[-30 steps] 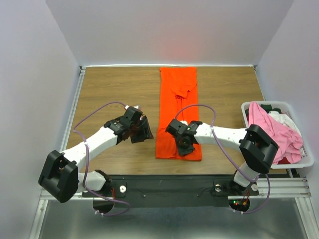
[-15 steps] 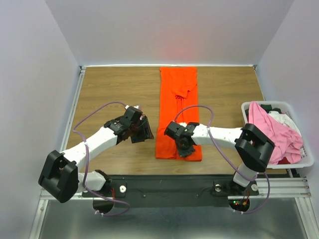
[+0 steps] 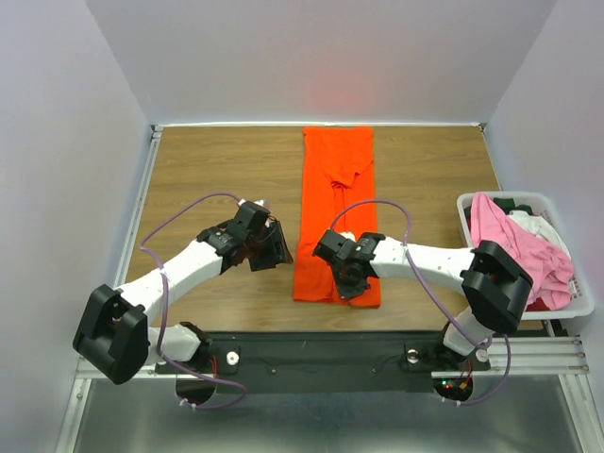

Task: Fold and stack the t-shirts
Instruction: Fold the tshirt

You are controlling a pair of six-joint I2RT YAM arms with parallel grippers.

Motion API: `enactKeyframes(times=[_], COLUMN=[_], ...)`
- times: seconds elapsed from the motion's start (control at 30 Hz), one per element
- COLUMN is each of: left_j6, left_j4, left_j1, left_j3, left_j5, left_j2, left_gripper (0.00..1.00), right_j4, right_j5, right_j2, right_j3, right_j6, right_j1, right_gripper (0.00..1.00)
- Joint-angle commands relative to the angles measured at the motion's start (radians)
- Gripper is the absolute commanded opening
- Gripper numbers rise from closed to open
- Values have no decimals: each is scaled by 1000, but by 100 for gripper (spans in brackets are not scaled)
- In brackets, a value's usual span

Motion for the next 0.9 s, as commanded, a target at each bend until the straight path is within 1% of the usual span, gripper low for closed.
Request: enactKeyframes(times=[0.0,0.1,0.13,0.2,0.23,0.27,0.3,0.4,0.57,0.63,0.67,0.77,0.8,0.87], left_j6=[2,-5,-7,-16,-22,-27,-36,-53,-79,-83,-83,-77,-79,-83], left_j4=[34,45,45,45,46,45,46,55,68,69,69,68,59,46], left_j1=[3,-2,-13,-26,-33,-52,-62,-98,-152,-163,-168,-174,-177,-184], left_j3=[-13,-22,-23,-23,-25,-25,-25,-34,-43,-48,-49,-46,-46,-43], left_j5=[46,78,89,94,92,95,95,100,97,98,100,111,111,109], left_j2=[7,20,26,32,38,43,47,76,150,187,201,247,253,265], left_gripper=[64,64,64,64,64,64,64,64,62,56,52,45,41,37], right_j4=[-12,-4,-4,-3,-6,-6,-4,-6,5,10,13,17,22,31], right_j5=[-32,-38,-38,-40,-40,-25,-14,20,40,39,45,52,52,48], right_j2=[-9,0,-2,-20,-25,-29,-31,0,35,49,53,44,38,8], right_j3=[-25,-16,-7,42,70,94,151,246,276,288,288,267,257,224], right_j6=[4,-2,-10,-19,-33,-41,-52,-91,-139,-162,-168,-177,-177,-180], right_j1=[13,14,13,13,14,13,13,7,-61,-79,-84,-118,-128,-157], right_gripper=[5,14,23,31,38,40,40,41,40,40,40,39,39,39])
